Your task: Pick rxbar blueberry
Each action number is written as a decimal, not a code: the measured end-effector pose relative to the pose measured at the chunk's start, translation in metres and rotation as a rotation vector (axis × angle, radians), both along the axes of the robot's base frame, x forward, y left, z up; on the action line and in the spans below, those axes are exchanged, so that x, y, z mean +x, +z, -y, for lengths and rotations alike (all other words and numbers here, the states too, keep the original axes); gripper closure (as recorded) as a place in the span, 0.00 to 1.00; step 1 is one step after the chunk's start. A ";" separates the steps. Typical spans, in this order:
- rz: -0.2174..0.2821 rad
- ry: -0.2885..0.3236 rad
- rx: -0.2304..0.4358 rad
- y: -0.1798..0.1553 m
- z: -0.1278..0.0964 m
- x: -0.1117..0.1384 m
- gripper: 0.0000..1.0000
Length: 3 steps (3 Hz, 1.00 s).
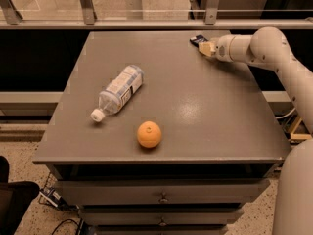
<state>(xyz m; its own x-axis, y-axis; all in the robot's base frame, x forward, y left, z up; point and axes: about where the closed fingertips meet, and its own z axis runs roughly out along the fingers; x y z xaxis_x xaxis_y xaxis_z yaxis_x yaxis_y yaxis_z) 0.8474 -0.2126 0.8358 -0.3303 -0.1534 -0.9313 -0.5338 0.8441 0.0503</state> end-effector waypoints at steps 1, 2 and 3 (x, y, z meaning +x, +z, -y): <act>0.000 0.000 0.000 0.000 0.000 0.000 1.00; 0.000 0.000 0.000 0.000 0.000 0.000 1.00; 0.000 0.000 0.000 0.000 0.000 0.000 1.00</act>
Offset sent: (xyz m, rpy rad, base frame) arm -0.0916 0.0325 0.1854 -0.2193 -0.0576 0.2491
